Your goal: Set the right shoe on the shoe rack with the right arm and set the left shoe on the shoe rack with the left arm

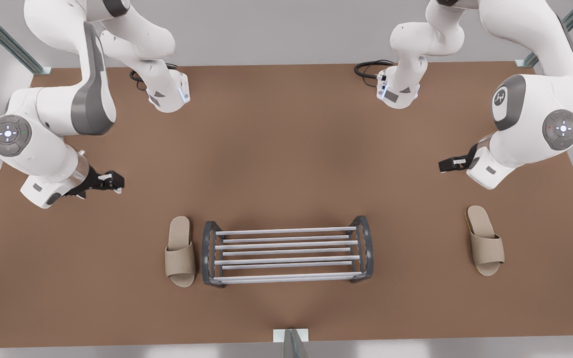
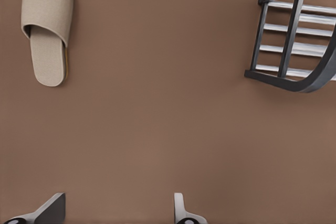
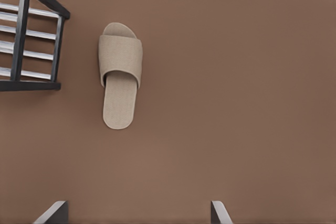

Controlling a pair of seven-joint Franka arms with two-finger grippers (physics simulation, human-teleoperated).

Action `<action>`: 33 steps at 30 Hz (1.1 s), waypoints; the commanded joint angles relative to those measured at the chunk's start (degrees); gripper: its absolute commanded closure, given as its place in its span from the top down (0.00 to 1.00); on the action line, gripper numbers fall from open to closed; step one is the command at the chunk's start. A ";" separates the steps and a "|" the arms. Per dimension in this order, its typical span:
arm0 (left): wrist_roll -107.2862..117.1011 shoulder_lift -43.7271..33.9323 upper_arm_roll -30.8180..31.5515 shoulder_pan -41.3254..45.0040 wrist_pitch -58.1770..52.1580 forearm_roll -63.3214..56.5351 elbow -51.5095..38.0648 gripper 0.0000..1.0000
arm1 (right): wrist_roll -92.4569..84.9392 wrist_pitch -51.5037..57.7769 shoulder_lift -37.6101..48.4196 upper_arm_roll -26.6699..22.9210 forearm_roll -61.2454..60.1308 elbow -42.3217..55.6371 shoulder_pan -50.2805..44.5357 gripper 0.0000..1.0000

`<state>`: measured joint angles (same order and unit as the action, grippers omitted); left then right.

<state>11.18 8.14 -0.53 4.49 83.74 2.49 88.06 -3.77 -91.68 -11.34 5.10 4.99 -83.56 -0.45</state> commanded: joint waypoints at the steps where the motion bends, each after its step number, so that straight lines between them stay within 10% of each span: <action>1: 2.53 -0.06 0.01 0.08 0.28 -0.03 -0.09 1.00 | 1.48 0.19 0.09 -0.01 0.10 -0.20 0.27 1.00; 6: 0.00 4.25 -1.57 -2.38 5.19 7.44 1.75 1.00 | 2.63 -13.15 3.16 -0.01 0.90 -11.26 0.27 1.00; 8: -17.99 3.19 -10.80 0.70 29.77 17.89 16.07 1.00 | 2.80 -33.18 6.76 -0.09 0.28 -25.32 1.42 1.00; 13: -89.20 1.26 -15.99 0.52 65.76 76.67 42.63 1.00 | 2.36 -62.38 6.07 -0.09 -0.78 -43.80 4.93 1.00; 22: -133.54 4.69 -15.73 -3.34 72.44 173.98 49.40 1.00 | 10.62 -86.37 -3.51 0.26 -0.34 -51.53 3.97 1.00; 33: -102.94 13.47 -12.83 -7.83 72.79 164.94 35.42 1.00 | 10.89 -97.46 -12.30 0.61 -0.16 -49.78 2.47 1.00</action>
<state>-70.67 21.29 -13.46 -3.36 154.97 166.00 123.79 3.09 -183.24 -23.35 5.70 4.81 -133.78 2.21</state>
